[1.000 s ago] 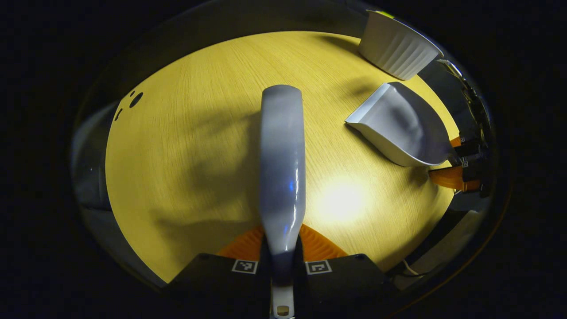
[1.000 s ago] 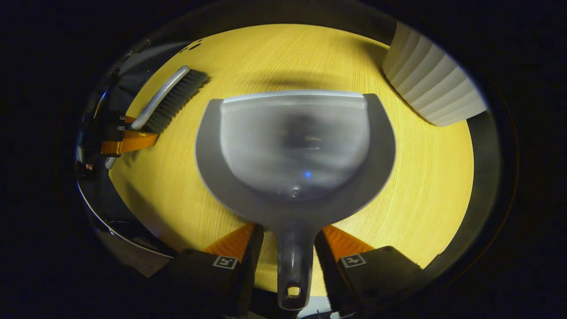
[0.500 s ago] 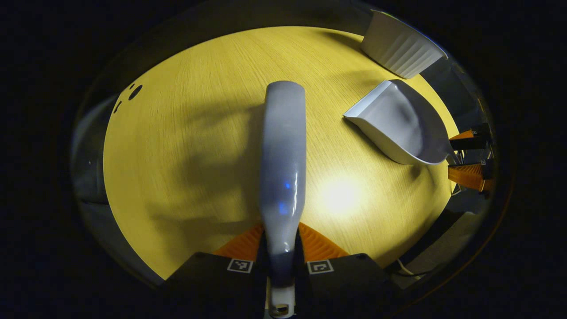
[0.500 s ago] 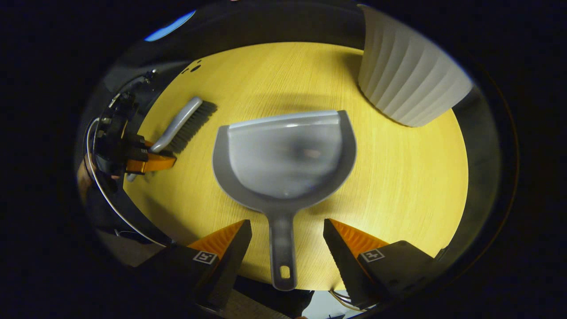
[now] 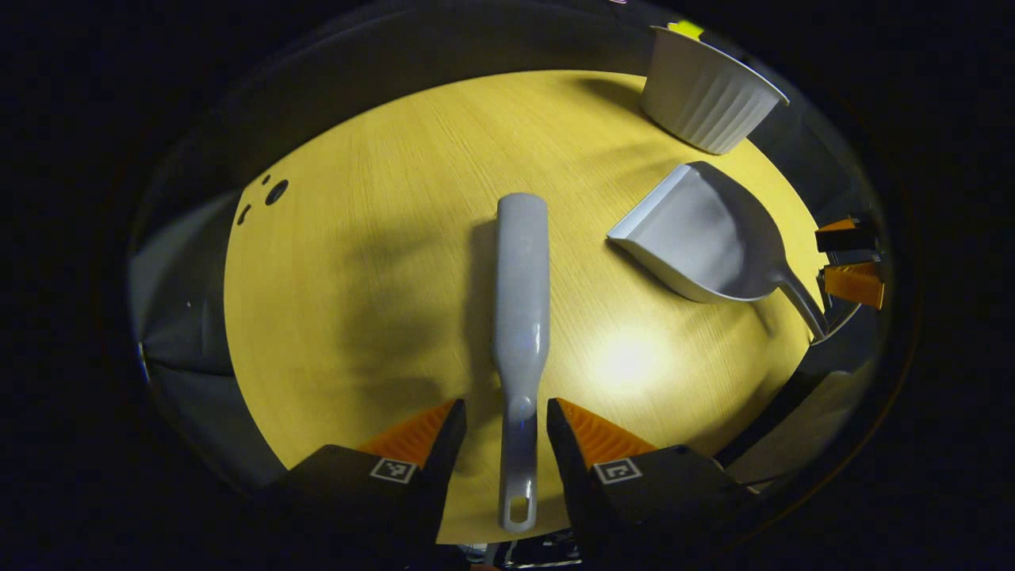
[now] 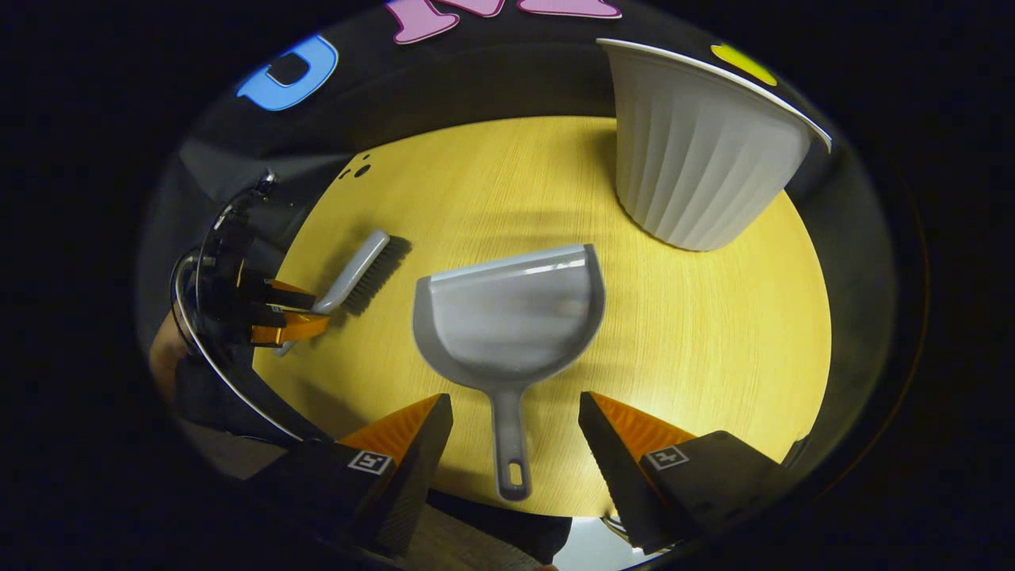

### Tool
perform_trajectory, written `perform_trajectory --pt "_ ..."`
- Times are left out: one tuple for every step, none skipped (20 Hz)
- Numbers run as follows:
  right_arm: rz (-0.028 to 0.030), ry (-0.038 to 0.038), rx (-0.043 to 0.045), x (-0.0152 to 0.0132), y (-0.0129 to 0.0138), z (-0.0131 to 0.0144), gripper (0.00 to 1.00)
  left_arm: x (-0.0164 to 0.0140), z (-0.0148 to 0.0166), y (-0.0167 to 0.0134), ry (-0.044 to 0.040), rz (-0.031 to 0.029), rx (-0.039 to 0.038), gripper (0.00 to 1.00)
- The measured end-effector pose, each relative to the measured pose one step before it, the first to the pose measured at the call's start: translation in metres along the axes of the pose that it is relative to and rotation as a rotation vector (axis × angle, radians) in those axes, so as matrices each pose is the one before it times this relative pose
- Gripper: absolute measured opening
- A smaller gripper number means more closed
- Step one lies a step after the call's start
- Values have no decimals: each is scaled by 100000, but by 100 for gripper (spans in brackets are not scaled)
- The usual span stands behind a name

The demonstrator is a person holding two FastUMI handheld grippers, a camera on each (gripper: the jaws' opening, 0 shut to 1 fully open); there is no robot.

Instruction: Pick up the small broom and dustpan from the desktop, sweep the trash into the dustpan with the broom, and then empty the trash into the garbage bin.

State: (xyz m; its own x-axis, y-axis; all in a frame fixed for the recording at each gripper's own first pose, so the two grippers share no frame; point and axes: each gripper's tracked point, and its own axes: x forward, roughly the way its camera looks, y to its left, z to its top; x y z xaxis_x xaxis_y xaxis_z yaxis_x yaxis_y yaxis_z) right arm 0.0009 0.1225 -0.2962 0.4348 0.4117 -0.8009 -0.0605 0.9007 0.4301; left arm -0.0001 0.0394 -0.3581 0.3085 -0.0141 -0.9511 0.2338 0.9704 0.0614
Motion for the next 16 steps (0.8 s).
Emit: perform_trajectory --pt "-209 -1828 -184 -256 -92 284 99 -827 134 109 -1697 1158 -294 72" --pt "-133 -2397 -125 -544 -110 459 99 -839 328 109 -2601 926 -725 73" --pt "271 -3126 -143 -628 -16 619 99 -851 437 21 -3552 973 -939 76" --pt "251 -4288 5 -699 160 803 99 -1061 517 34 -3958 694 -886 76" --pt "228 -4313 98 -584 335 858 99 -1190 599 -239 -4700 615 -492 78" --pt "263 -3711 38 -543 262 717 99 -961 869 -182 -5489 38 -492 78" --pt "-427 -3539 -242 -533 82 815 99 -1045 670 -312 -4657 -629 -1060 78" --pt "-271 -3431 -665 -383 200 834 99 -953 860 -313 -4754 -383 -1706 79" --pt "-823 -3620 -692 -429 100 932 99 -881 1076 -402 -5314 -302 -1933 78" --pt "-736 -3613 -853 -494 69 942 99 -780 1233 -322 -6094 -506 -1717 79" --pt "-535 -4475 -1130 -467 235 1183 99 -711 1302 -318 -5794 -447 -993 78" --pt "-498 -4415 -1507 -463 187 1204 99 -590 999 -250 -4809 44 193 78" --pt "-509 -3866 -1588 -360 99 960 99 -743 1106 -224 -4963 1125 1440 80" --pt "-513 -3481 -1055 -373 84 898 99 -465 1143 -128 -4932 960 1926 81" --pt "-32 -2881 -741 -259 175 596 99 -395 1012 -219 -4981 798 1969 81" --pt "-58 -2754 -792 -308 38 712 99 -241 974 -350 -4641 352 1811 82"
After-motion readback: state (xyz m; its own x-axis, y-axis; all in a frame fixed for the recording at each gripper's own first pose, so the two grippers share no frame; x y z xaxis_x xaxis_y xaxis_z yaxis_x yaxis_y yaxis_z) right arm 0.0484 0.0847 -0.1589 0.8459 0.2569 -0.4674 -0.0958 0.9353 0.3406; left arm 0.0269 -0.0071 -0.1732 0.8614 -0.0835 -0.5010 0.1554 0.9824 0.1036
